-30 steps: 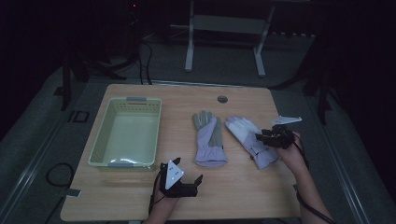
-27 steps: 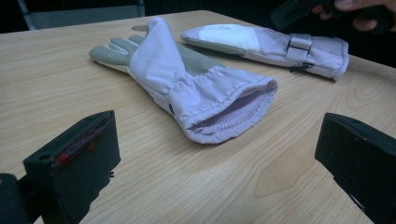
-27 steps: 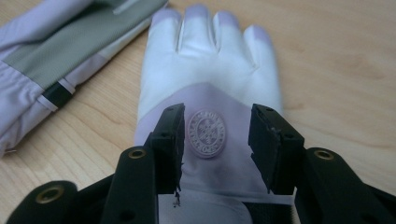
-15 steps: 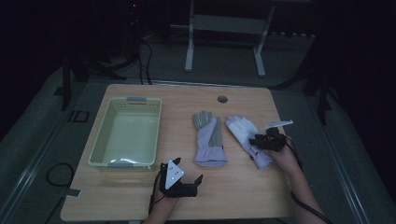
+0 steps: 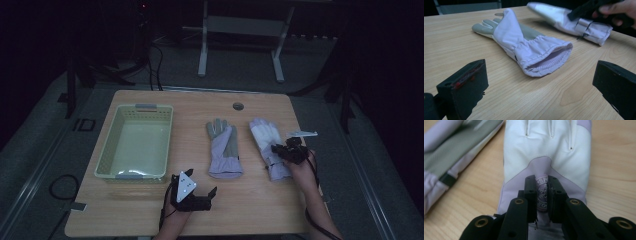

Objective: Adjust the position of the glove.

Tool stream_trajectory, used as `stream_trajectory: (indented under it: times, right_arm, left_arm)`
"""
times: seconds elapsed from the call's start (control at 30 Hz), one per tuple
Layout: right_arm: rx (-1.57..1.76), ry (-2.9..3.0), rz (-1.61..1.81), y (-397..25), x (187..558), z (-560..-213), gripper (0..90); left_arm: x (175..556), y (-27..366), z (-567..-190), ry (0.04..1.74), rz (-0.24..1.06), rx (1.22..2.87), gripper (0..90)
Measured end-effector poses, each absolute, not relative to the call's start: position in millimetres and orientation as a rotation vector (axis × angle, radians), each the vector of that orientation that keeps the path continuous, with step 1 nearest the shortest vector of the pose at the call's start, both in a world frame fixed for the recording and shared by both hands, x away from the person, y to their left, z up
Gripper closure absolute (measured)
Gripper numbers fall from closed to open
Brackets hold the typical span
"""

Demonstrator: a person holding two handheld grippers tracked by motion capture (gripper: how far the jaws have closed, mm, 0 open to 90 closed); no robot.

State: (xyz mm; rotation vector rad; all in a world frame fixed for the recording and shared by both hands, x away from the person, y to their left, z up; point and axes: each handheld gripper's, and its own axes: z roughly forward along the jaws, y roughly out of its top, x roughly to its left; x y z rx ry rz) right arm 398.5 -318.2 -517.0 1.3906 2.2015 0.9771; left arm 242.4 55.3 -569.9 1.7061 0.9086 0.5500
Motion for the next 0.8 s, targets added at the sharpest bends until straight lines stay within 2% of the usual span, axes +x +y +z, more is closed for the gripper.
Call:
stream_trajectory:
  times: [0.2,0.33,0.8]
  right_arm:
    - [1.477,2.009,0.994,-330.3,379.0,-472.9,80.6]
    - [1.549,1.939,0.941,-332.0,371.4,-460.4,80.4]
    - [1.689,1.962,0.829,-311.8,388.9,-508.3,79.7]
  left_arm:
    - [242.5,55.2,-570.0,0.909,0.551,1.706,0.1]
    - [242.2,54.9,-569.9,0.905,0.555,1.710,0.1]
    - [241.9,54.6,-569.9,0.903,0.558,1.711,0.1]
